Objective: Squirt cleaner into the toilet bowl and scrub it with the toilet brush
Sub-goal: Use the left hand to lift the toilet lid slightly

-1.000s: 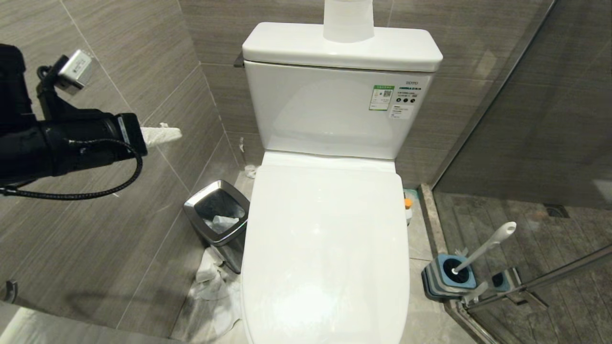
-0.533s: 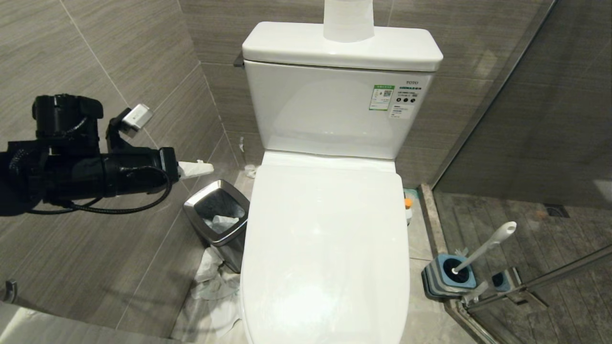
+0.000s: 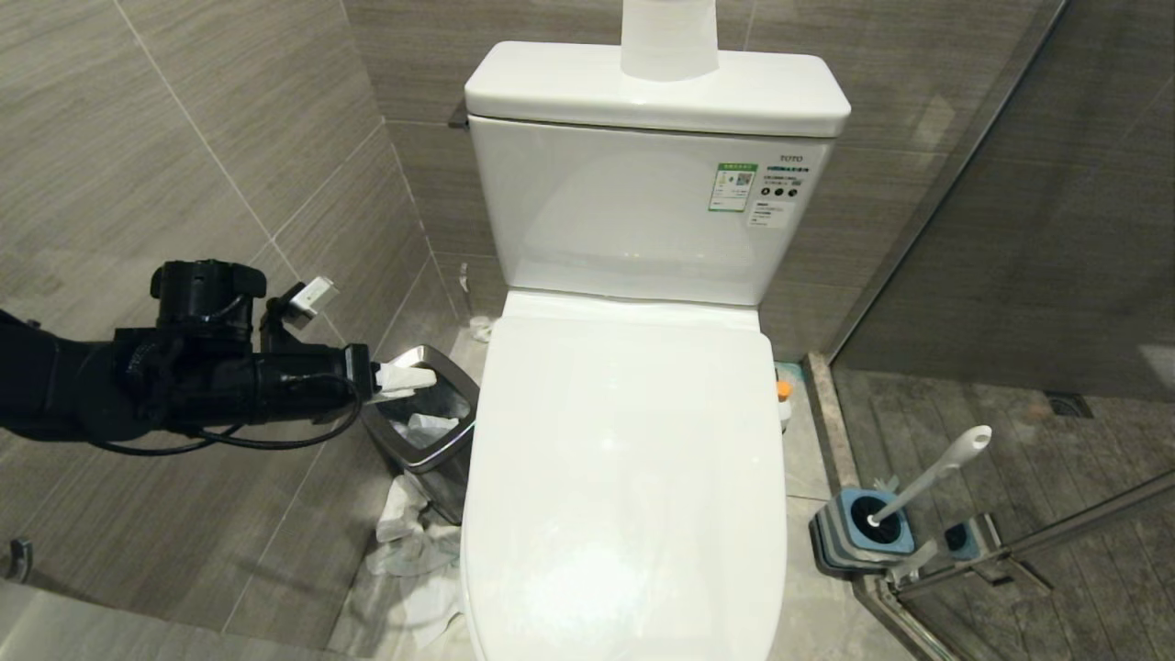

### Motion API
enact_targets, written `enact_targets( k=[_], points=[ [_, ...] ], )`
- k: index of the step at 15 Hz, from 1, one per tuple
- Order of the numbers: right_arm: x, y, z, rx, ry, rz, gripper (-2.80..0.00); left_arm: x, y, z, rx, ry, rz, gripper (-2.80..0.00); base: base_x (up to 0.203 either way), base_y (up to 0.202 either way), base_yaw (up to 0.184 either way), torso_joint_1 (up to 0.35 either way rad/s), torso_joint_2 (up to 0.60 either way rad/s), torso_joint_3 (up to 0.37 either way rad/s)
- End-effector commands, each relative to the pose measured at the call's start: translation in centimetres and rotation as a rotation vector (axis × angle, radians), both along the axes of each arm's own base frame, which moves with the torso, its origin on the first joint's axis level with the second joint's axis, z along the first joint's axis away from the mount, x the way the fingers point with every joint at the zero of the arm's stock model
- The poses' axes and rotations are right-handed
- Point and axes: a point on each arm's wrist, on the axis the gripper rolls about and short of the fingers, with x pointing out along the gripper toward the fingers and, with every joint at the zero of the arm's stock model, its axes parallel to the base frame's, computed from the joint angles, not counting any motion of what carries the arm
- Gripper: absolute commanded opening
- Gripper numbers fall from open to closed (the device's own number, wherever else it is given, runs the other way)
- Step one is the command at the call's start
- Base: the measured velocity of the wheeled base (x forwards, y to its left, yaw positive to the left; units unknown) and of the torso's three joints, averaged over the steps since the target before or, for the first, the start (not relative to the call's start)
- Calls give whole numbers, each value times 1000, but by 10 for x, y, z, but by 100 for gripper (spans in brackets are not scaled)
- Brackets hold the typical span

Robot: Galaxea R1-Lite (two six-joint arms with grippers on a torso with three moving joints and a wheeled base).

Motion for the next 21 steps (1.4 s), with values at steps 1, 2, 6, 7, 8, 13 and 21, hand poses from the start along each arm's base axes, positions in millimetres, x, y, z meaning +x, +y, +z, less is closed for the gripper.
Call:
enact_targets(
  k=[1, 2, 6, 7, 8, 13, 21],
  points=[
    [2, 0, -7, 0, 25, -1, -280, 12, -1, -22, -15, 13, -18, 0, 0, 0, 0, 0, 0, 0],
    [2, 0, -7, 0, 25, -1, -280, 15, -1, -28, -19, 14, -25, 0, 0, 0, 0, 0, 0, 0],
    [2, 0, -7, 0, 25, 0, -280, 23, 9, -48, -93, 53, -97, 0, 0, 0, 0, 0, 0, 0],
    [2, 0, -7, 0, 25, -1, -280, 21, 15, -55, -110, 73, -100, 0, 0, 0, 0, 0, 0, 0],
    [2, 0, -7, 0, 25, -1, -280, 17, 20, -62, -132, 90, -112, 0, 0, 0, 0, 0, 0, 0],
    [2, 0, -7, -1, 27, -1, -280, -19, 24, -98, -171, 92, -151, 0, 0, 0, 0, 0, 0, 0],
    [2, 0, -7, 0, 25, 0, -280, -68, 6, -112, -172, 116, -205, 0, 0, 0, 0, 0, 0, 0]
  ],
)
